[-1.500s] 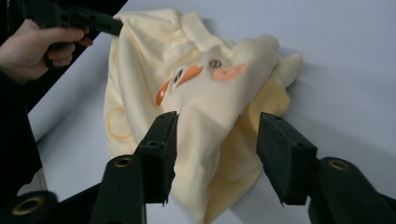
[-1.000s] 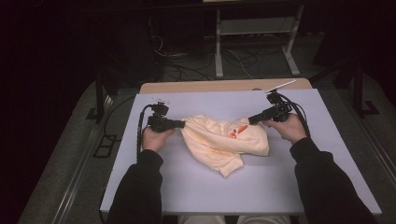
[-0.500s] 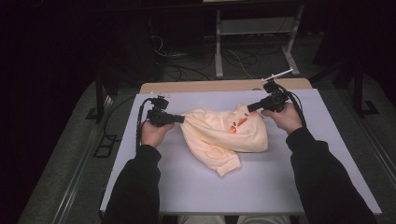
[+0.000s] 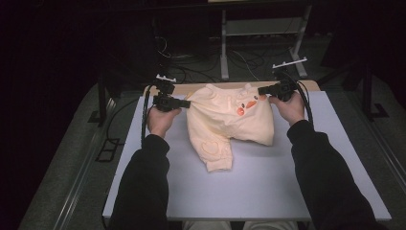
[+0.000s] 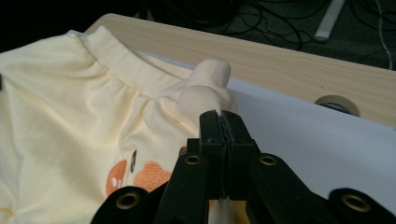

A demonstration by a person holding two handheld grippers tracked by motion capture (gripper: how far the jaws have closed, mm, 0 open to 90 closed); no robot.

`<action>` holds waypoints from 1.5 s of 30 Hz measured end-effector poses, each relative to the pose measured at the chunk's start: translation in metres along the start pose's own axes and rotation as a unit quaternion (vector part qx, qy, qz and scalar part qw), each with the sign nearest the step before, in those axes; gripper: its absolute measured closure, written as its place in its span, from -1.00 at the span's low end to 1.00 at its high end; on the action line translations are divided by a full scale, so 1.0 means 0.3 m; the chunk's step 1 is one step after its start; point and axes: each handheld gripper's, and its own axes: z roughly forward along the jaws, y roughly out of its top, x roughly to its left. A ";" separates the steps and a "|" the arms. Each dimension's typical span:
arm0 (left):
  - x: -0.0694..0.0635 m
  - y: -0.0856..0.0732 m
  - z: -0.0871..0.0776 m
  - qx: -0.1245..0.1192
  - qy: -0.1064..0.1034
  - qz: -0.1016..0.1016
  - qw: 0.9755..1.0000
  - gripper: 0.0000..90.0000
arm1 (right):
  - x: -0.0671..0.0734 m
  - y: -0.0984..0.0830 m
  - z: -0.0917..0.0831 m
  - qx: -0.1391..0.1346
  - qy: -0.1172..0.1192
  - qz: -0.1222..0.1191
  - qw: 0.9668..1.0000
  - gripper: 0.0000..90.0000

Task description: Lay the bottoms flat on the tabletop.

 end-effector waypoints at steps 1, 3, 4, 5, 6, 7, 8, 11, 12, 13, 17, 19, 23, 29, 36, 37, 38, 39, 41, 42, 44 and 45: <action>0.002 0.002 0.012 -0.001 0.001 -0.002 1.000 0.92 | -0.010 0.000 0.007 -0.001 -0.001 0.004 1.000 0.93; 0.009 -0.002 0.032 -0.001 0.002 -0.008 1.000 0.91 | -0.031 -0.005 0.023 -0.003 -0.003 0.017 1.000 0.93; 0.011 -0.006 0.044 0.001 0.004 -0.013 1.000 0.91 | -0.040 -0.009 0.032 -0.003 -0.004 0.023 1.000 0.93; 0.013 -0.011 0.059 0.006 0.008 -0.016 1.000 0.91 | -0.048 -0.013 0.041 -0.002 -0.004 0.029 1.000 0.93; 0.013 -0.013 0.067 0.008 0.010 -0.016 1.000 0.91 | -0.056 -0.019 0.053 -0.004 -0.004 0.033 0.999 0.93; 0.014 -0.017 0.077 0.009 0.012 -0.019 1.000 0.91 | -0.061 -0.023 0.061 -0.004 -0.003 0.034 0.999 0.93; 0.019 -0.021 0.090 0.011 0.011 -0.022 1.000 0.91 | -0.066 -0.027 0.073 0.001 -0.004 0.037 0.999 0.93; 0.031 -0.034 0.121 0.019 0.011 -0.028 0.999 0.91 | -0.074 -0.037 0.107 0.014 -0.011 0.041 0.999 0.93; 0.034 -0.041 0.133 0.020 0.016 -0.028 0.999 0.91 | -0.074 -0.040 0.116 0.017 -0.013 0.043 0.999 0.93; 0.038 -0.048 0.144 0.024 0.022 -0.027 0.999 0.91 | -0.074 -0.043 0.125 0.017 -0.019 0.043 0.999 0.93; 0.058 -0.067 0.169 0.022 0.021 -0.048 0.998 0.91 | -0.064 -0.050 0.153 0.030 -0.042 0.055 0.997 0.93; 0.059 -0.068 0.170 0.024 0.022 -0.048 0.998 0.91 | -0.063 -0.047 0.156 0.027 -0.043 0.050 0.997 0.93; 0.069 -0.081 0.179 0.045 0.019 -0.053 0.997 0.91 | -0.075 -0.053 0.158 0.033 -0.041 0.050 0.997 0.92; 0.092 -0.136 0.202 0.036 0.010 -0.071 0.997 0.89 | -0.078 -0.078 0.155 0.028 -0.029 0.052 0.998 0.78; 0.093 -0.174 0.214 0.029 0.004 -0.073 0.997 0.52 | -0.080 -0.124 0.116 0.008 -0.032 0.039 0.999 0.24; 0.088 -0.179 0.212 0.024 0.006 -0.074 0.997 0.43 | -0.083 -0.133 0.106 0.004 -0.027 0.040 0.999 0.19; 0.086 -0.181 0.210 0.022 0.005 -0.074 0.997 0.35 | -0.087 -0.145 0.093 -0.001 -0.018 0.046 0.999 0.13; 0.084 -0.185 0.207 0.019 -0.001 -0.074 0.997 0.31 | -0.090 -0.153 0.086 -0.003 -0.013 0.046 0.999 0.08; 0.078 -0.191 0.196 0.009 -0.010 -0.074 0.997 0.19 | -0.094 -0.175 0.065 -0.005 0.001 0.046 0.999 -0.03; 0.073 -0.194 0.190 0.003 -0.017 -0.072 0.997 0.12 | -0.096 -0.185 0.054 -0.006 0.008 0.043 0.999 -0.10; 0.062 -0.200 0.176 -0.011 -0.030 -0.068 0.997 -0.08 | -0.097 -0.207 0.031 -0.012 0.017 0.040 0.999 -0.17; 0.055 -0.202 0.168 -0.015 -0.030 -0.063 0.997 -0.16 | -0.098 -0.218 0.020 -0.015 0.022 0.041 0.999 -0.22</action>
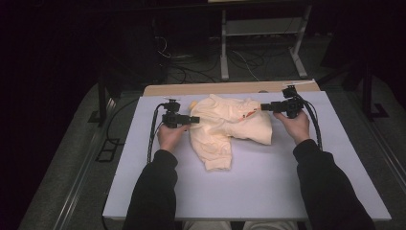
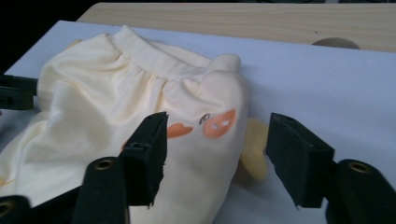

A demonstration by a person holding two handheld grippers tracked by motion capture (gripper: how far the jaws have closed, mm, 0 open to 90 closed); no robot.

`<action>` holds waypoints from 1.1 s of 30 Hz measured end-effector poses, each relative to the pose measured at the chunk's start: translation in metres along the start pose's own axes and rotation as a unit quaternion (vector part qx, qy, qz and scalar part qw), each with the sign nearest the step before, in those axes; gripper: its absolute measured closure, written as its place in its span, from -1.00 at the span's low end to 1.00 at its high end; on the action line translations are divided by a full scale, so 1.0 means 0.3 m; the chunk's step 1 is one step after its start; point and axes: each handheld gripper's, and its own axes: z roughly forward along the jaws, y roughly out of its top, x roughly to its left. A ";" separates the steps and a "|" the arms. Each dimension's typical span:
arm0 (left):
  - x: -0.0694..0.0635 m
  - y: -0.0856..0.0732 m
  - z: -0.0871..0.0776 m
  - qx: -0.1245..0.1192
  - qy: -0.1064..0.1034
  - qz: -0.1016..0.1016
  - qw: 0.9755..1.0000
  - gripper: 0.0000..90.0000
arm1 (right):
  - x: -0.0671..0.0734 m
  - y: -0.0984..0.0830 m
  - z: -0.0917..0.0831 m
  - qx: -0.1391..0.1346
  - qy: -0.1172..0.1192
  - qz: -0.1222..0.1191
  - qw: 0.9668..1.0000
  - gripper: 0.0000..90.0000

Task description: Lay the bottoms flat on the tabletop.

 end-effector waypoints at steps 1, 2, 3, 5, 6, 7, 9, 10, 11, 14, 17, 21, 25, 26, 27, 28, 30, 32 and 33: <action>-0.009 -0.002 -0.009 -0.005 0.006 0.006 1.000 -0.24 | -0.001 -0.010 -0.011 -0.003 0.005 -0.002 1.000 -0.25; -0.018 -0.005 -0.017 -0.009 0.011 0.013 1.000 -0.32 | -0.002 -0.019 -0.021 -0.004 0.009 -0.004 1.000 -0.30; -0.029 -0.006 -0.024 -0.012 0.017 0.018 1.000 -0.41 | -0.001 -0.026 -0.029 -0.005 0.009 -0.003 1.000 -0.36; -0.046 -0.008 -0.037 -0.015 0.015 0.029 0.999 -0.54 | 0.002 -0.038 -0.045 -0.002 0.013 -0.006 1.000 -0.37; -0.053 -0.008 -0.040 -0.015 0.010 0.031 0.999 -0.62 | 0.003 -0.044 -0.053 -0.002 0.021 -0.009 1.000 -0.39; -0.059 -0.008 -0.044 -0.015 0.003 0.032 0.999 -0.69 | 0.006 -0.051 -0.059 0.000 0.027 -0.011 1.000 -0.40; -0.078 -0.007 -0.049 -0.016 -0.002 0.042 0.999 -0.78 | 0.013 -0.063 -0.069 0.006 0.032 -0.014 0.999 -0.43; -0.084 -0.006 -0.050 -0.015 0.000 0.047 0.999 -0.86 | 0.018 -0.070 -0.074 0.010 0.033 -0.018 0.999 -0.46; -0.092 -0.005 -0.052 -0.014 0.002 0.052 0.999 -0.91 | 0.021 -0.075 -0.077 0.010 0.033 -0.020 0.999 -0.47; -0.109 -0.004 -0.056 -0.012 0.004 0.059 0.998 -0.96 | 0.034 -0.090 -0.087 0.017 0.035 -0.024 0.999 -0.56; -0.123 -0.008 -0.060 -0.007 0.007 0.067 0.998 -0.99 | 0.050 -0.100 -0.100 0.020 0.035 -0.027 0.999 -0.60; -0.141 -0.020 -0.074 -0.008 0.005 0.076 0.997 -1.00 | 0.077 -0.114 -0.123 0.026 0.037 -0.038 0.998 -0.66; -0.165 -0.031 -0.093 -0.008 0.004 0.087 0.996 -1.00 | 0.089 -0.136 -0.138 0.034 0.034 -0.047 0.998 -0.68; -0.169 -0.033 -0.097 -0.010 0.005 0.088 0.996 -1.00 | 0.090 -0.145 -0.142 0.034 0.035 -0.046 0.998 -0.68; -0.176 -0.036 -0.102 -0.011 0.004 0.089 0.996 -1.00 | 0.090 -0.151 -0.143 0.033 0.036 -0.046 0.998 -0.68; -0.184 -0.039 -0.107 -0.012 0.004 0.089 0.996 -1.00 | 0.090 -0.159 -0.146 0.034 0.038 -0.045 0.998 -0.69; -0.199 -0.046 -0.115 -0.014 0.004 0.091 0.996 -1.00 | 0.091 -0.175 -0.150 0.035 0.040 -0.042 0.998 -0.69; -0.216 -0.055 -0.122 -0.016 0.003 0.093 0.996 -1.00 | 0.095 -0.188 -0.154 0.037 0.042 -0.040 0.998 -0.69; -0.224 -0.060 -0.124 -0.016 0.002 0.093 0.996 -1.00 | 0.098 -0.194 -0.156 0.036 0.043 -0.039 0.998 -0.69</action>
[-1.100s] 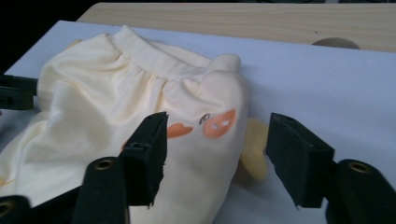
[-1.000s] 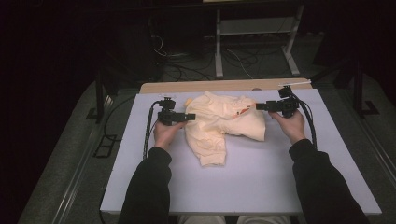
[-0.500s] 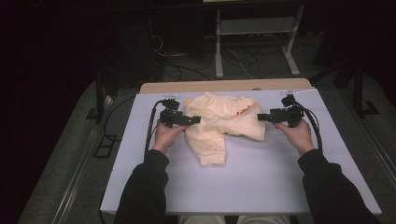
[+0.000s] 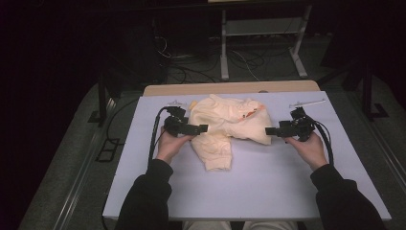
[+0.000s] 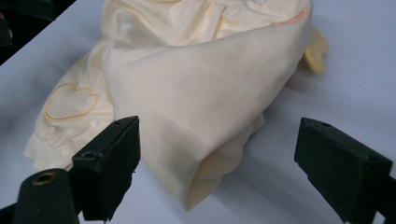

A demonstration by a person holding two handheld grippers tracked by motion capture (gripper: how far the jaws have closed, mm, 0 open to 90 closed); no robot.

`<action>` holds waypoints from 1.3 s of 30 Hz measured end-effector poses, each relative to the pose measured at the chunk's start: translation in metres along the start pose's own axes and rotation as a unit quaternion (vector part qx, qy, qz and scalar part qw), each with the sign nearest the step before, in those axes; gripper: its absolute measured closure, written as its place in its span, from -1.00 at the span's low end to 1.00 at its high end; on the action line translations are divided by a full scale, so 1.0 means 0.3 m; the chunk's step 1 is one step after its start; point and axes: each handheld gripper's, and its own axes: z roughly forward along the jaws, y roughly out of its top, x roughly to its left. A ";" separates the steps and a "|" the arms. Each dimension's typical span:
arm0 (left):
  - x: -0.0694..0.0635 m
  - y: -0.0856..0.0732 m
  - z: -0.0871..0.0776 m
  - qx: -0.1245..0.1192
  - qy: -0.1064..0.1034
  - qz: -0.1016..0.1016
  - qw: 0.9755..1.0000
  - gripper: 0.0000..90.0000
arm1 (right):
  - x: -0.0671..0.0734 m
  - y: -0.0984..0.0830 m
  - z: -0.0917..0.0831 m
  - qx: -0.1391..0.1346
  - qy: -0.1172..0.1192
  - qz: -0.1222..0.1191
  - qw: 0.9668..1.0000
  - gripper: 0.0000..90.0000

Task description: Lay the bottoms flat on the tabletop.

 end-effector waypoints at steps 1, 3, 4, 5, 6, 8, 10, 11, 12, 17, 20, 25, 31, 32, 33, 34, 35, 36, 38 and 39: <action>-0.009 -0.003 -0.002 0.000 -0.001 -0.001 1.000 -1.00 | 0.002 -0.006 -0.001 -0.001 0.002 -0.001 1.000 -0.69; -0.024 -0.013 -0.004 -0.001 -0.002 -0.001 1.000 -1.00 | 0.006 -0.016 -0.003 -0.001 0.005 0.001 1.000 -0.69; -0.030 -0.019 -0.005 -0.002 -0.002 -0.002 1.000 -1.00 | 0.008 -0.021 -0.003 -0.001 0.004 0.001 1.000 -0.69; -0.035 -0.026 -0.005 -0.003 0.000 -0.002 1.000 -1.00 | 0.010 -0.026 -0.002 0.001 0.003 0.000 1.000 -0.69; -0.040 -0.033 -0.004 -0.001 0.000 -0.004 1.000 -1.00 | 0.011 -0.032 -0.002 0.001 0.002 -0.002 1.000 -0.69; -0.048 -0.054 -0.003 0.004 0.002 -0.002 1.000 -1.00 | 0.012 -0.043 -0.001 0.003 0.004 0.002 1.000 -0.69; -0.054 -0.074 -0.001 0.007 0.002 -0.003 1.000 -1.00 | 0.014 -0.053 -0.002 0.003 0.004 0.004 1.000 -0.68; -0.058 -0.087 0.001 0.011 0.001 -0.005 1.000 -1.00 | 0.014 -0.057 -0.004 0.002 0.006 0.005 1.000 -0.68; -0.060 -0.099 0.003 0.015 0.000 -0.004 1.000 -1.00 | 0.015 -0.060 -0.004 0.002 0.008 0.007 1.000 -0.68; -0.064 -0.156 -0.006 0.016 0.005 -0.017 1.000 -1.00 | 0.021 -0.077 0.001 0.005 0.009 0.006 1.000 -0.66; -0.060 -0.186 -0.016 0.014 0.010 -0.029 0.999 -1.00 | 0.026 -0.083 0.003 0.005 0.011 0.006 1.000 -0.64; -0.062 -0.241 -0.027 0.013 0.006 -0.046 0.999 -1.00 | 0.039 -0.093 0.005 0.008 0.012 0.005 1.000 -0.57; -0.082 -0.268 -0.012 0.031 -0.008 -0.059 0.998 -0.95 | 0.041 -0.105 0.023 0.015 0.007 -0.004 1.000 -0.41; -0.083 -0.270 -0.009 0.031 -0.008 -0.063 0.998 -0.90 | 0.041 -0.105 0.025 0.016 0.008 -0.004 1.000 -0.37; -0.081 -0.272 -0.005 0.031 -0.007 -0.067 0.997 -0.83 | 0.040 -0.104 0.027 0.015 0.010 -0.006 1.000 -0.29; -0.078 -0.274 0.000 0.033 -0.006 -0.073 0.997 -0.76 | 0.040 -0.104 0.029 0.013 0.014 -0.007 1.000 -0.22; -0.074 -0.275 0.004 0.041 -0.001 -0.073 0.996 -0.67 | 0.041 -0.102 0.031 0.013 0.018 -0.009 1.000 -0.15; -0.075 -0.276 0.005 0.038 0.006 -0.068 0.997 -0.60 | 0.044 -0.101 0.035 0.012 0.018 -0.011 1.000 -0.10; -0.072 -0.276 0.006 0.037 0.013 -0.062 0.997 -0.43 | 0.049 -0.099 0.042 0.017 0.019 -0.020 0.999 0.01; -0.070 -0.276 0.006 0.034 0.015 -0.064 0.997 -0.35 | 0.051 -0.097 0.047 0.019 0.016 -0.022 0.999 0.03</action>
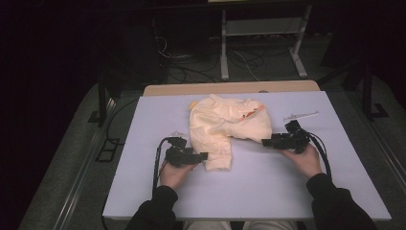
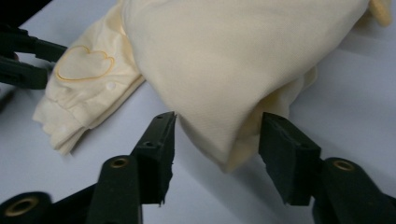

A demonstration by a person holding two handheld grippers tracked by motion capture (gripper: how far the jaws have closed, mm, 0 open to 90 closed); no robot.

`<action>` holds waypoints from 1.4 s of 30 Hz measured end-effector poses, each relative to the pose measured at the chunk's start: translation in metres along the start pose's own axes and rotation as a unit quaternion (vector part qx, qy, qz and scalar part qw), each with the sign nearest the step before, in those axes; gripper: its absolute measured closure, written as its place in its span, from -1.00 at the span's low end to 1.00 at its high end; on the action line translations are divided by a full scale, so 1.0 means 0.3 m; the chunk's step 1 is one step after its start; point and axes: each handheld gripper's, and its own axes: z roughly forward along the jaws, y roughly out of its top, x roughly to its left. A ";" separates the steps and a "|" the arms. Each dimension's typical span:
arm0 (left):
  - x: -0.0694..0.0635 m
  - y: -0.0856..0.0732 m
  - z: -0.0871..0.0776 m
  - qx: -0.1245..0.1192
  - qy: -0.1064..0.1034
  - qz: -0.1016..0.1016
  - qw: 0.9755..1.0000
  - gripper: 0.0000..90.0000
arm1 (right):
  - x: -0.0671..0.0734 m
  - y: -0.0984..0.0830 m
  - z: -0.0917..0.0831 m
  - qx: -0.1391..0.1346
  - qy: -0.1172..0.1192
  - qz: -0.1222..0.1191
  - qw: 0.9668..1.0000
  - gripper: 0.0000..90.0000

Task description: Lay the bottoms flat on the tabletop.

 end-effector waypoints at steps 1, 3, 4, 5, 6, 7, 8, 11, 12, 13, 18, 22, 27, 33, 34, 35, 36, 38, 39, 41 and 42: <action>0.003 0.000 0.001 -0.001 0.001 -0.001 1.000 -0.23 | 0.001 0.001 0.005 0.002 -0.003 0.000 1.000 0.08; 0.003 0.001 0.006 -0.002 0.004 -0.001 1.000 0.00 | 0.000 0.004 0.014 0.007 -0.001 -0.001 1.000 0.24; 0.002 0.002 0.009 -0.001 0.003 -0.002 1.000 0.13 | 0.002 0.006 0.020 0.010 0.001 -0.002 1.000 0.40; 0.000 0.003 0.012 0.001 0.004 0.000 1.000 0.23 | 0.003 0.008 0.023 0.012 0.003 -0.006 1.000 0.54; -0.001 0.005 0.016 0.004 0.006 0.006 1.000 0.35 | 0.008 0.011 0.025 0.016 0.009 -0.007 1.000 0.69; -0.003 0.008 0.019 0.007 0.011 0.007 1.000 0.47 | 0.013 0.015 0.027 0.020 0.012 -0.009 1.000 0.81; -0.002 0.011 0.022 0.010 0.015 0.009 1.000 0.59 | 0.017 0.020 0.027 0.022 0.015 -0.010 1.000 0.86; 0.003 0.013 0.023 0.012 0.014 0.008 1.000 0.91 | 0.029 0.036 0.014 0.018 0.023 -0.005 1.000 0.90; 0.002 0.015 0.021 0.014 0.014 0.011 1.000 0.93 | 0.031 0.042 0.007 0.013 0.025 -0.003 1.000 0.91; 0.000 0.016 0.020 0.015 0.016 0.014 1.000 0.94 | 0.032 0.052 -0.002 0.008 0.031 0.001 0.999 0.91; -0.003 0.031 -0.004 0.013 0.020 0.031 0.999 0.95 | 0.023 0.105 -0.028 -0.021 0.047 0.010 0.999 0.91; 0.002 0.038 -0.018 0.008 0.018 0.033 0.999 0.95 | 0.016 0.174 -0.020 -0.034 0.045 0.013 0.998 0.91; 0.010 0.043 -0.018 0.005 0.012 0.033 0.999 0.95 | 0.043 0.296 -0.008 -0.036 0.013 0.000 0.999 0.91; 0.017 0.047 -0.030 -0.005 0.014 0.031 0.999 0.95 | 0.060 0.410 0.016 -0.030 -0.029 -0.014 0.999 0.91; 0.020 0.047 -0.028 -0.004 0.014 0.031 0.999 0.95 | 0.054 0.422 0.025 -0.027 -0.034 -0.013 0.999 0.91; 0.021 0.047 -0.025 -0.004 0.013 0.030 0.999 0.95 | 0.046 0.430 0.035 -0.028 -0.041 -0.011 0.999 0.91; 0.021 0.047 -0.023 -0.005 0.013 0.031 0.999 0.95 | 0.032 0.437 0.048 -0.028 -0.048 -0.005 0.998 0.91; 0.021 0.049 -0.020 -0.007 0.013 0.029 0.999 0.95 | 0.007 0.439 0.067 -0.027 -0.061 0.000 0.998 0.91; 0.021 0.051 -0.019 -0.008 0.012 0.030 0.999 0.95 | -0.008 0.437 0.080 -0.025 -0.070 0.002 0.997 0.90; 0.021 0.053 -0.014 -0.011 0.010 0.030 0.999 0.95 | -0.042 0.428 0.104 -0.022 -0.090 0.010 0.996 0.90; 0.022 0.054 -0.012 -0.010 0.011 0.030 0.999 0.95 | -0.060 0.422 0.115 -0.021 -0.094 0.021 0.995 0.90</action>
